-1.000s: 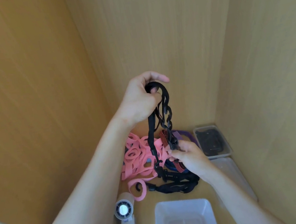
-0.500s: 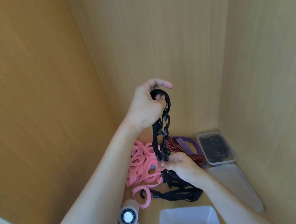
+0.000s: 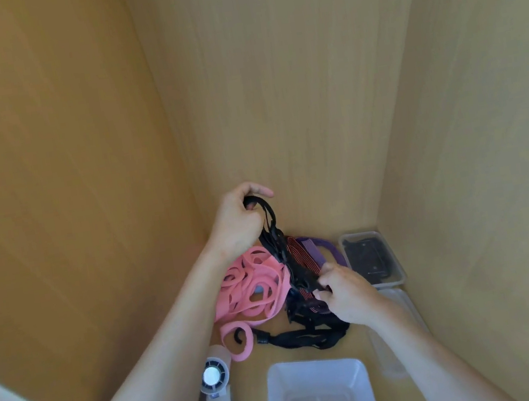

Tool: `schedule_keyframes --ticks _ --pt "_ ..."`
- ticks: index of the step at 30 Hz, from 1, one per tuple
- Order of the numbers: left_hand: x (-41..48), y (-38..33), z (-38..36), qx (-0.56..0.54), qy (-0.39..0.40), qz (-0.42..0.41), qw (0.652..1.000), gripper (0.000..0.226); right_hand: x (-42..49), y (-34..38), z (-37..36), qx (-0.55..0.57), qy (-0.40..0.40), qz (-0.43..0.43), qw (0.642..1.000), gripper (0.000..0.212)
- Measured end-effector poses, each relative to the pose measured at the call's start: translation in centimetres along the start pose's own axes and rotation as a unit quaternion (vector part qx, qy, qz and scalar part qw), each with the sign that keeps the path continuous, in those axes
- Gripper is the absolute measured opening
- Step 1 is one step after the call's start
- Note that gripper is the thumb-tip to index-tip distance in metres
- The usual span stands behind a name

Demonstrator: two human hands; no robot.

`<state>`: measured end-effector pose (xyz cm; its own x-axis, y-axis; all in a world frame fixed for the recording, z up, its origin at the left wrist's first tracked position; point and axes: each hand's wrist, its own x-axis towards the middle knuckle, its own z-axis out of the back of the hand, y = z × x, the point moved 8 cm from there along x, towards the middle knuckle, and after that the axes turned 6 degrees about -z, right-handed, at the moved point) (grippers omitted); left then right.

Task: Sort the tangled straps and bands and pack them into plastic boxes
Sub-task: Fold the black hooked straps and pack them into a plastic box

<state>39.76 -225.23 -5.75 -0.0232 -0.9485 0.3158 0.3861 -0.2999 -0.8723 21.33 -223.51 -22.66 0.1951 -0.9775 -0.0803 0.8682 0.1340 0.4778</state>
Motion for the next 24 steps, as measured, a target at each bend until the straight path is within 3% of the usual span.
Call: schedule_keyframes --ticks 3,5,9,16,18,20,24 --pt "-0.5 1.2 -0.8 -0.002 0.016 0.012 1.000 0.048 0.2 -1.1 -0.5 -0.006 0.031 -0.028 0.999 0.042" --pt "-0.7 2.3 -1.3 -0.007 0.028 0.024 0.999 0.047 0.1 -1.8 -1.1 0.106 0.061 -0.064 0.990 0.034" --pt "-1.2 4.9 -2.3 0.005 0.045 0.053 0.998 0.045 -0.8 -2.1 -2.1 0.399 0.101 -0.126 0.902 0.024" --pt "-3.6 9.2 -4.4 0.041 0.113 0.111 0.987 0.037 -1.2 -2.1 -1.8 0.565 0.118 -0.147 0.804 0.019" --pt "-4.1 9.6 -4.8 0.036 0.125 0.115 0.985 0.035 -1.1 -2.2 -1.6 0.567 0.120 -0.140 0.803 0.018" --pt "-4.0 9.6 -4.6 0.023 0.117 0.122 0.985 0.034 -1.1 -2.2 -1.3 0.534 0.111 -0.130 0.828 0.017" --pt "-2.8 8.6 -2.4 -0.033 0.048 0.130 0.990 0.028 -1.2 -2.6 -1.1 0.485 0.092 -0.127 0.860 0.015"
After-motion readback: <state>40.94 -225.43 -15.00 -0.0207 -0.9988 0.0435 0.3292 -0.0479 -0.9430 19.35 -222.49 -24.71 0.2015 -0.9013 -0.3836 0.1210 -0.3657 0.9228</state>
